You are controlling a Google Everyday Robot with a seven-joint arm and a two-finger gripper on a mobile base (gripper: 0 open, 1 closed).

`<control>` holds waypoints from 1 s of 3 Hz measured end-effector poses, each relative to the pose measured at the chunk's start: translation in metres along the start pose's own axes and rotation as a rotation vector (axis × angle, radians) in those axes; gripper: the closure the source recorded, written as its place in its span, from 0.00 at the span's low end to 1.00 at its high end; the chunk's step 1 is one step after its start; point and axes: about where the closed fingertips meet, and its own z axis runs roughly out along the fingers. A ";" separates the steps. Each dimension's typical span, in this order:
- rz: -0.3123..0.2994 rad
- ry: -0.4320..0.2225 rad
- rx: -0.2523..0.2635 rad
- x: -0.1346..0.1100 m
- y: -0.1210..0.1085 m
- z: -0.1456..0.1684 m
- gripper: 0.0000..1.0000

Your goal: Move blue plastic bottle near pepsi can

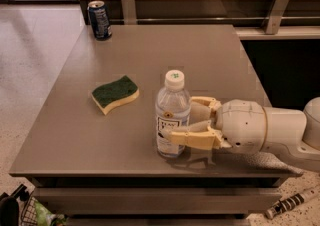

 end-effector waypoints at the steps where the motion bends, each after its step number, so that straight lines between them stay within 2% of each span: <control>1: -0.002 0.001 -0.003 -0.001 0.001 0.001 1.00; 2: 0.003 -0.020 0.010 -0.010 -0.007 -0.001 1.00; 3: 0.011 -0.045 0.017 -0.032 -0.028 -0.010 1.00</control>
Offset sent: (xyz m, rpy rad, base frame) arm 0.0189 -0.0141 0.0252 0.0636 0.0053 -0.0398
